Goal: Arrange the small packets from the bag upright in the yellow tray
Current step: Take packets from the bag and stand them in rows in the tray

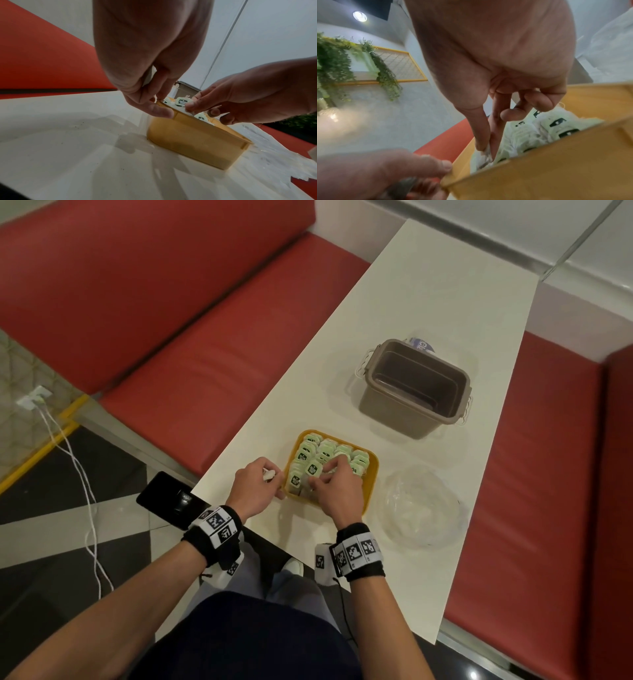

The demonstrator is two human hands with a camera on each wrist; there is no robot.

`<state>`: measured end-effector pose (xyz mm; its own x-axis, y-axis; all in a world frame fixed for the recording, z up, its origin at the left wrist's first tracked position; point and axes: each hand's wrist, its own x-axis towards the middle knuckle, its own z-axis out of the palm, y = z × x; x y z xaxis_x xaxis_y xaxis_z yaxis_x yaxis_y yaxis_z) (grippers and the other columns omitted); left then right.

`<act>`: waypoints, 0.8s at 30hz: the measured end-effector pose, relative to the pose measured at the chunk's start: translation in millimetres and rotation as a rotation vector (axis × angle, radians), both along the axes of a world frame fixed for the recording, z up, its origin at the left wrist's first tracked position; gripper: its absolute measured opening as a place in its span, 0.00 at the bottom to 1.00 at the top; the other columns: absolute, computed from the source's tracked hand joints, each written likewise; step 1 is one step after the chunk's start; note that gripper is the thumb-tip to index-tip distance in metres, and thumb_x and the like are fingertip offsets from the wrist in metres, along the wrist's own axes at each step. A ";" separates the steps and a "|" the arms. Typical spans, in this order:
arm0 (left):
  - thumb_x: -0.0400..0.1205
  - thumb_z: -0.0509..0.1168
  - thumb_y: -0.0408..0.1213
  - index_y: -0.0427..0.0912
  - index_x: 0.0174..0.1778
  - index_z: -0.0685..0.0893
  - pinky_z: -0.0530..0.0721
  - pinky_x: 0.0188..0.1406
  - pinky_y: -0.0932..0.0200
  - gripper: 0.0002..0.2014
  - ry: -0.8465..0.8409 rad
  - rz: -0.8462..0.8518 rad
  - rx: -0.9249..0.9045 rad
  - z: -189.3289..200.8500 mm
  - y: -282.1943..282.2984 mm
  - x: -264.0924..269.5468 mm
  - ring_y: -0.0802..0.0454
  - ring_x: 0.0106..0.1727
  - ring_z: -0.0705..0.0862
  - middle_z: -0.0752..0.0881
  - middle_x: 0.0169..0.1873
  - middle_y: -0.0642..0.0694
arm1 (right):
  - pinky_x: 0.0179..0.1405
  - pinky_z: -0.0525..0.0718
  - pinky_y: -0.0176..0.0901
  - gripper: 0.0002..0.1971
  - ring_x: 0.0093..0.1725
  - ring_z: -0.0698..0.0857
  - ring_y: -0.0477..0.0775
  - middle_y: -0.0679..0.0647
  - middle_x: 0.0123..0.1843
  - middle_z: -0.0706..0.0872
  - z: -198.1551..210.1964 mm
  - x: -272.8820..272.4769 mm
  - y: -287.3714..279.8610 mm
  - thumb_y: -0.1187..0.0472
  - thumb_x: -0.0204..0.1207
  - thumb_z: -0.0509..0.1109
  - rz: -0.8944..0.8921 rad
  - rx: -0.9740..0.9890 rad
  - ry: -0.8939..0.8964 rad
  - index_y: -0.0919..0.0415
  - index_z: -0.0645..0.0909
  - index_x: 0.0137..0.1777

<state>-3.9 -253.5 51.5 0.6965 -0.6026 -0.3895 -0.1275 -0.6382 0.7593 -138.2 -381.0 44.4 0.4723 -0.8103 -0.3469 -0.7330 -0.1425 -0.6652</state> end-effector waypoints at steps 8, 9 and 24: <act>0.88 0.72 0.37 0.45 0.50 0.86 0.88 0.48 0.57 0.02 0.055 0.017 -0.014 4.6 -1.3 -4.3 0.59 0.37 0.95 0.94 0.30 0.49 | 0.54 0.89 0.65 0.16 0.48 0.90 0.63 0.53 0.47 0.90 -8.4 4.9 15.4 0.53 0.81 0.79 0.069 -0.086 0.161 0.52 0.74 0.57; 0.88 0.72 0.38 0.45 0.50 0.86 0.86 0.47 0.60 0.02 0.054 0.019 -0.014 4.8 -1.4 -4.3 0.59 0.37 0.95 0.94 0.29 0.49 | 0.55 0.89 0.65 0.16 0.48 0.90 0.63 0.52 0.47 0.90 -8.0 3.8 13.5 0.53 0.81 0.80 0.065 -0.094 0.163 0.52 0.74 0.56; 0.93 0.64 0.44 0.46 0.48 0.87 0.81 0.40 0.57 0.12 0.041 0.060 -0.051 2.8 5.7 3.8 0.57 0.30 0.89 0.93 0.35 0.45 | 0.63 0.87 0.57 0.15 0.60 0.91 0.65 0.58 0.57 0.92 -4.9 -4.3 8.7 0.58 0.83 0.75 0.157 -0.352 0.409 0.54 0.78 0.67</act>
